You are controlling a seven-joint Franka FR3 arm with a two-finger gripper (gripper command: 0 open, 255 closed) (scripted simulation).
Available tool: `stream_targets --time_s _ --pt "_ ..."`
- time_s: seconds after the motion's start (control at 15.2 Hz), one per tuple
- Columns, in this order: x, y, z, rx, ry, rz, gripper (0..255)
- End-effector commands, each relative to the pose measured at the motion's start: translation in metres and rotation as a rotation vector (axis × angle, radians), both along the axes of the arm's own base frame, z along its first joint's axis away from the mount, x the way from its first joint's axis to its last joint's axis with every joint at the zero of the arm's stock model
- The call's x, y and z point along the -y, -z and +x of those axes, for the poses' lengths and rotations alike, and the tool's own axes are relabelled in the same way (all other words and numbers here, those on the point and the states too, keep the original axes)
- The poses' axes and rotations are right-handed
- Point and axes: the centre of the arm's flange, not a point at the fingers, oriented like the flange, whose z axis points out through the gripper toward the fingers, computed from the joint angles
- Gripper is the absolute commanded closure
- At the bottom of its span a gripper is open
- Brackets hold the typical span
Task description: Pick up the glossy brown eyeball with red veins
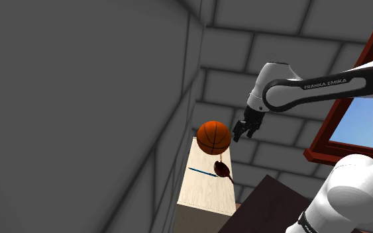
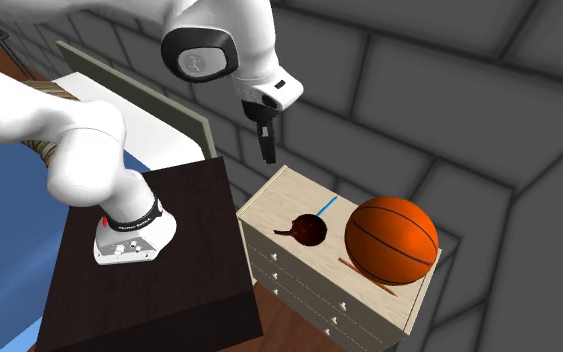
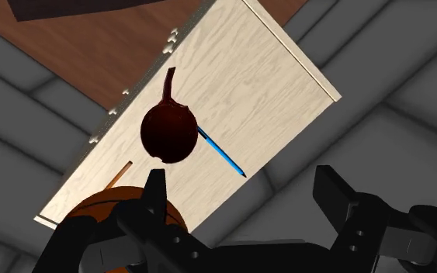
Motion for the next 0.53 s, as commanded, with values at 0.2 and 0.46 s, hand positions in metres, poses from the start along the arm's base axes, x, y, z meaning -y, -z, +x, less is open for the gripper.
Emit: stream_targets --time_s 0.2,0.46 --pt "0.014 0.064 0.008 0.009 0.024 0.001 0" --pt "0.025 0.115 0.015 0.014 0.043 0.003 0"
